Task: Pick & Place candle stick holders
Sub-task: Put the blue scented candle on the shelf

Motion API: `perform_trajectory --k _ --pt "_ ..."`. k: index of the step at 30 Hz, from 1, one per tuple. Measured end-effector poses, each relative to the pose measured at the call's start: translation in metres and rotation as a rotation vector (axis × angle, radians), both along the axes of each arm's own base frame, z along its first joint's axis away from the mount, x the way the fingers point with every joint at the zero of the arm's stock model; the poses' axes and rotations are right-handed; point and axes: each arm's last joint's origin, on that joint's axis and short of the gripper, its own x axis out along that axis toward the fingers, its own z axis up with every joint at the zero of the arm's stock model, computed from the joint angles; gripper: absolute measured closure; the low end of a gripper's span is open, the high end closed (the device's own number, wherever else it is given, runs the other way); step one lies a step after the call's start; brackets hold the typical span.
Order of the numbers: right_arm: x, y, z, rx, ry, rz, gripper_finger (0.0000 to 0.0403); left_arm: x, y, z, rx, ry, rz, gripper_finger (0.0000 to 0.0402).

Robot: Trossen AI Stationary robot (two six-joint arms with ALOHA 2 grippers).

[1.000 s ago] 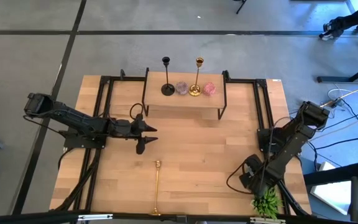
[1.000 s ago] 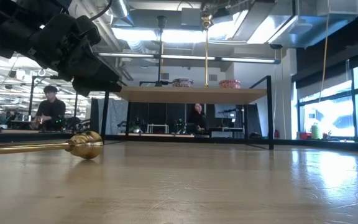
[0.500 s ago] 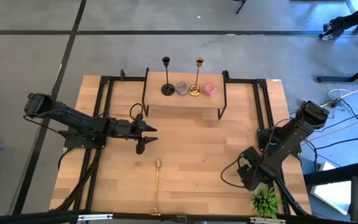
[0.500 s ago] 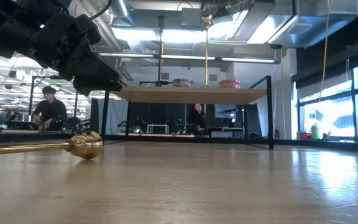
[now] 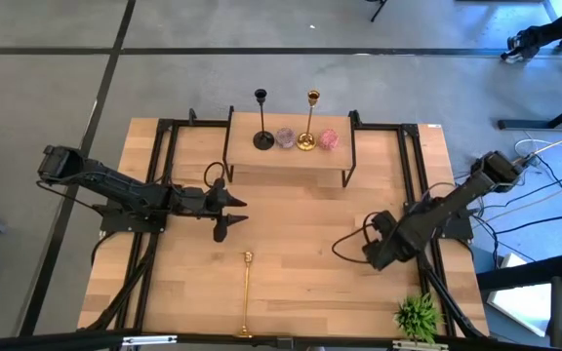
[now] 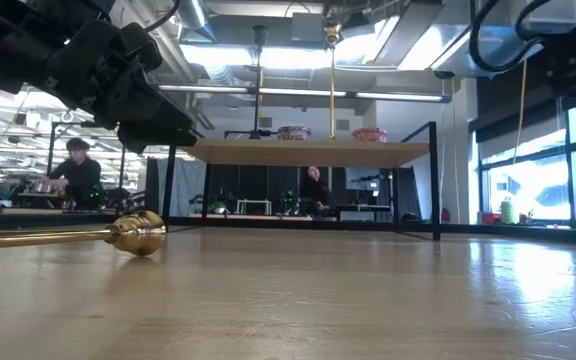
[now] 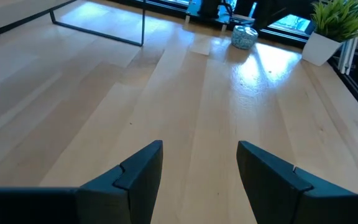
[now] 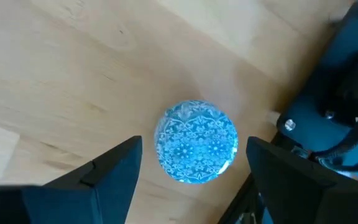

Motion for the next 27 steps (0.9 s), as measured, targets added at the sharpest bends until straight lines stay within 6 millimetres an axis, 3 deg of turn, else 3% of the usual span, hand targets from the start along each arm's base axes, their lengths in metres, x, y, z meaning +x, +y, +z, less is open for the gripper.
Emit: perform_trajectory --k 11,27 --pt "-0.017 -0.01 -0.025 0.099 0.032 -0.041 0.0111 0.0 -0.001 0.0 0.003 0.001 -0.013 0.0199" --pt "-0.016 -0.009 -0.032 0.149 0.003 -0.027 0.0111 0.0 -0.001 0.0 0.004 0.001 -0.011 0.0199"
